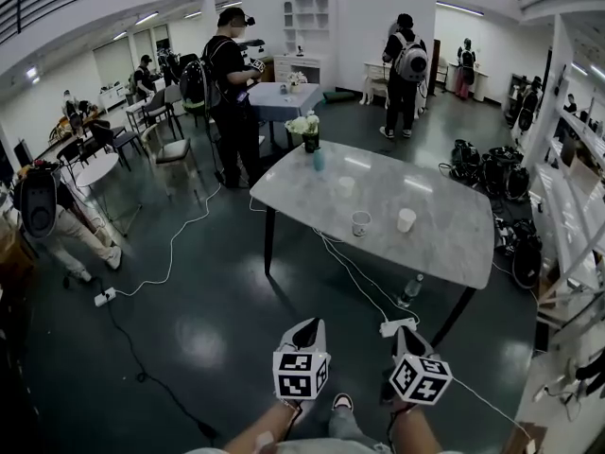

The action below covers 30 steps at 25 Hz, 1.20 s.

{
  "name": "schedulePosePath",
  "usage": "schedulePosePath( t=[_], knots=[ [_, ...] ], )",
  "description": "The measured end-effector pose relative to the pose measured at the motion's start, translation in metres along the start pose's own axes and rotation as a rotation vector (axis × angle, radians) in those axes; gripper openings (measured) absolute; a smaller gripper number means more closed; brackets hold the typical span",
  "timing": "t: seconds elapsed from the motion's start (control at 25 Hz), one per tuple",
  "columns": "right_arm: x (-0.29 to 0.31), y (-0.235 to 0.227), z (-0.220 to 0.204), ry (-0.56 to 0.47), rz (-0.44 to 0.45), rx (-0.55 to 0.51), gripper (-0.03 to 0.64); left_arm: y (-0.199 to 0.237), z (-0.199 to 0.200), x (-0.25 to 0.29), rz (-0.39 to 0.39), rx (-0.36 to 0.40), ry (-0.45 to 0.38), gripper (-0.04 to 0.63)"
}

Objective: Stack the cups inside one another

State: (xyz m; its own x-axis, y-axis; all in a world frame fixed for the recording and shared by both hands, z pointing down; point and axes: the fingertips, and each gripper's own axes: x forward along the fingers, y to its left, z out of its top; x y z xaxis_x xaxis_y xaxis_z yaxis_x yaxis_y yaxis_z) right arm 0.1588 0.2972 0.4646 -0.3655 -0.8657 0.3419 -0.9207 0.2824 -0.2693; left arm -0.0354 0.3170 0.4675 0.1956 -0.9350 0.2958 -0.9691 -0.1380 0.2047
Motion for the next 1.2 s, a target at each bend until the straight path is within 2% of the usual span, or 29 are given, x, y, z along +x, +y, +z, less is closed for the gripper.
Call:
schedulePosePath(
  t=[0.28, 1.0, 1.2],
  knots=[
    [0.046, -0.027, 0.031, 0.016, 0.014, -0.005, 0.008, -0.003, 0.018, 0.051, 0.023, -0.004, 0.013, -0.005],
    [0.149, -0.095, 0.079, 0.052, 0.072, 0.008, 0.008, -0.016, 0.05, 0.169, 0.079, 0.001, 0.027, -0.005],
    [0.171, -0.111, 0.084, 0.066, 0.085, 0.048, 0.008, -0.017, 0.05, 0.189, 0.092, 0.011, 0.048, -0.005]
  ],
)
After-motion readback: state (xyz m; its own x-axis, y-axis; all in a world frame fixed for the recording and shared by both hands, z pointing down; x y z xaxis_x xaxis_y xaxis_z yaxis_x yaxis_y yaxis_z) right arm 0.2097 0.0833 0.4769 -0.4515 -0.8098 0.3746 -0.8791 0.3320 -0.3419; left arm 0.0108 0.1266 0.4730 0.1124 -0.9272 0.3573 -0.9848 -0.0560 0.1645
